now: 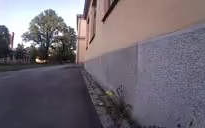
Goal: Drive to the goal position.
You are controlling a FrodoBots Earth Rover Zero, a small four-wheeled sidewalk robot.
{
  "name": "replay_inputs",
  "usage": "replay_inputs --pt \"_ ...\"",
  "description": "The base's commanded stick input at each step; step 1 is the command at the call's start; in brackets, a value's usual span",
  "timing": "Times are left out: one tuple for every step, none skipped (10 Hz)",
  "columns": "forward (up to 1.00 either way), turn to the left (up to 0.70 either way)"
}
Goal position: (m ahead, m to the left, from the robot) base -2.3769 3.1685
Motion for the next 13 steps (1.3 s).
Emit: replay_inputs --pt "0.00 0.00" --pt "0.00 0.00" --pt "0.00 0.00" --pt "0.00 0.00" --pt "0.47 0.18" --pt "0.70 0.27" --pt "0.70 0.27" --pt "0.70 0.27" --pt "0.70 0.27" --pt "0.70 0.27" --pt "0.70 0.27" --pt "0.70 0.27" --pt "0.70 0.27"
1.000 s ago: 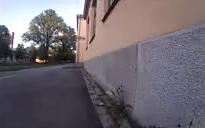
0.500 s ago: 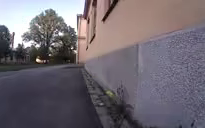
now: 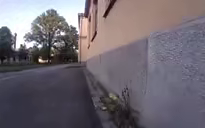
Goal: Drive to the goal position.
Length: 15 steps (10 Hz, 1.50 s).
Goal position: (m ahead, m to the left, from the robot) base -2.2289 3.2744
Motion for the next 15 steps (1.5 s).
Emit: replay_inputs --pt "0.70 0.27" --pt "0.70 0.27" --pt "0.70 0.27" --pt "0.70 0.27" --pt "0.70 0.27" --pt "0.70 0.27" --pt "0.70 0.27" --pt "0.70 0.27" --pt "0.70 0.27" --pt "0.70 0.27" --pt "0.70 0.27" --pt "0.70 0.27" --pt "0.70 0.27" --pt "0.70 0.27" --pt "0.70 0.27"
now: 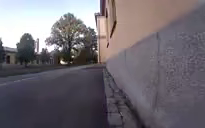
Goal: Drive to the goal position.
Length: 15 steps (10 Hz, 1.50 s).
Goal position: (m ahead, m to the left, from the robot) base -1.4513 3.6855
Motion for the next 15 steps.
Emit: replay_inputs --pt "0.70 0.27" --pt "0.70 0.27" --pt "0.00 0.45" --pt "0.00 0.45" --pt "0.00 0.45" --pt "0.00 0.45" --pt "0.00 0.45" --pt "0.00 0.45" --pt "0.00 0.45" --pt "0.00 0.45" --pt "0.00 0.45" --pt "0.07 0.43" --pt "0.70 0.27" --pt "0.70 0.27" --pt "0.70 0.27"
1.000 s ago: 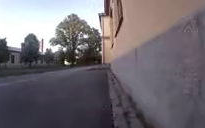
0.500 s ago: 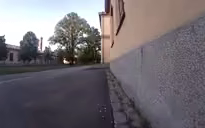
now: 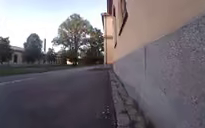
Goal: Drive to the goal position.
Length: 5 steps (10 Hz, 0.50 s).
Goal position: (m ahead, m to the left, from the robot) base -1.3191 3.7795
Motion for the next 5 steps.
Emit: replay_inputs --pt "0.70 0.27" --pt "0.70 0.27" --pt "0.70 0.17" --pt "0.70 0.27" --pt "0.70 0.27"
